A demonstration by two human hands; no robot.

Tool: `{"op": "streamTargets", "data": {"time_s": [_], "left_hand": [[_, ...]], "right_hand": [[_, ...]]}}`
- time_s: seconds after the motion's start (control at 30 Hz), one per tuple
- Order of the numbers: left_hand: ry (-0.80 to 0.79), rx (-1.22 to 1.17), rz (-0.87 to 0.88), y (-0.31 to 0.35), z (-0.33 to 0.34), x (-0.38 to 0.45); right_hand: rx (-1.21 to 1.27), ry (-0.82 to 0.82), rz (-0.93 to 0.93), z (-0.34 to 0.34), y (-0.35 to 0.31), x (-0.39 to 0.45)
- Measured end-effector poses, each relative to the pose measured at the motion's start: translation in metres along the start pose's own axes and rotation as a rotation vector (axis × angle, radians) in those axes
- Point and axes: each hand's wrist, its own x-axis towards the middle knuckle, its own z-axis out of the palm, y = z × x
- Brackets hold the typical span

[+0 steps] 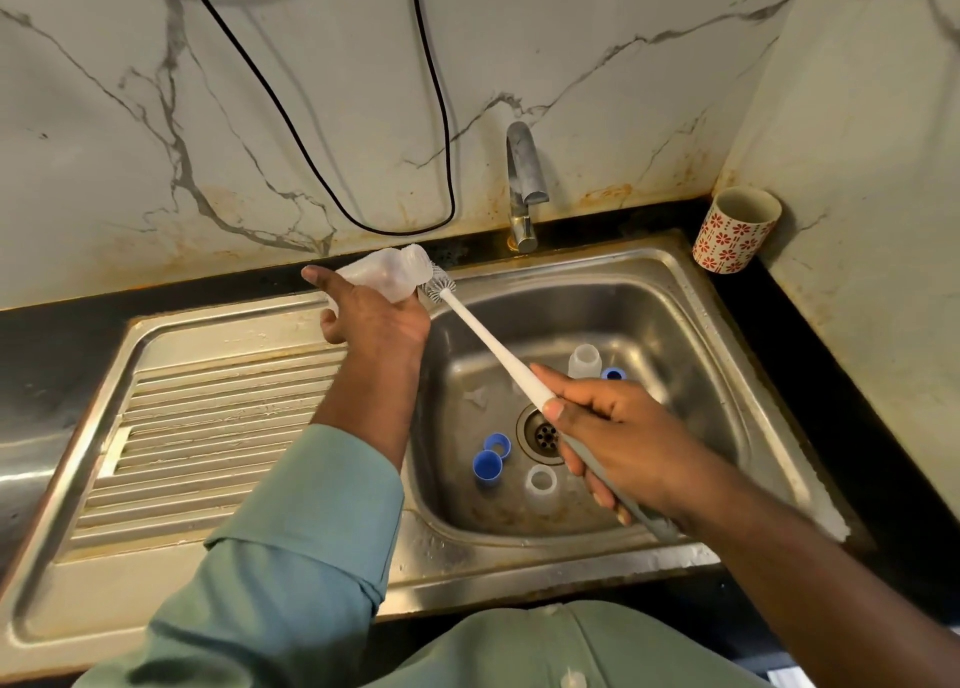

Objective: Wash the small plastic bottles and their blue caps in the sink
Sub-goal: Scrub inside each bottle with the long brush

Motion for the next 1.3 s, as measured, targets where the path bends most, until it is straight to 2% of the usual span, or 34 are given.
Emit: {"op": "streamTargets", "data": {"time_s": [0.03,0.1,0.17,0.27,0.37,0.43,0.6,0.73,0.8,0.93,1.07,1.2,1.3], "left_hand": [[-0.025,-0.069,-0.03,0.002,0.001,0.002],[-0.171,-0.07,-0.081,-0.001,0.003,-0.008],[-0.316,0.093,-0.077,-0.013,-0.003,-0.02],[-0.493,0.425,0.04,-0.02,-0.019,-0.024],[-0.631,0.917,0.19,-0.016,-0.032,-0.009],[-0.605,1.117,0.308,-0.013,-0.038,-0.002],[-0.453,1.181,0.593,-0.015,-0.049,0.003],[-0.287,1.148,0.491,-0.023,-0.058,0.004],[-0.331,1.207,0.52,-0.025,-0.061,0.003],[-0.518,1.338,0.517,-0.032,-0.062,-0.008],[-0.411,1.258,0.471,-0.023,-0.055,-0.004],[-0.459,1.373,0.515,-0.029,-0.054,-0.01],[-0.379,1.314,0.464,-0.027,-0.049,-0.008]], "right_hand": [[0.031,0.007,0.003,0.002,0.0,-0.001],[0.124,0.073,-0.002,0.005,-0.001,0.001],[0.218,0.16,-0.011,0.004,-0.003,0.008],[0.276,0.208,-0.004,-0.002,-0.007,0.013],[0.229,0.203,0.011,-0.007,-0.003,0.015],[0.188,0.181,0.01,-0.005,-0.001,0.014],[0.129,0.139,-0.001,-0.002,-0.002,0.008],[0.094,0.079,0.02,0.0,-0.004,0.008],[0.089,0.086,0.023,0.003,-0.004,0.009],[0.036,0.12,0.045,0.0,0.002,0.017],[-0.018,0.092,0.035,0.001,0.007,0.006],[-0.063,0.138,0.043,0.005,0.014,0.011],[-0.107,0.123,0.021,0.007,0.02,0.012]]}}
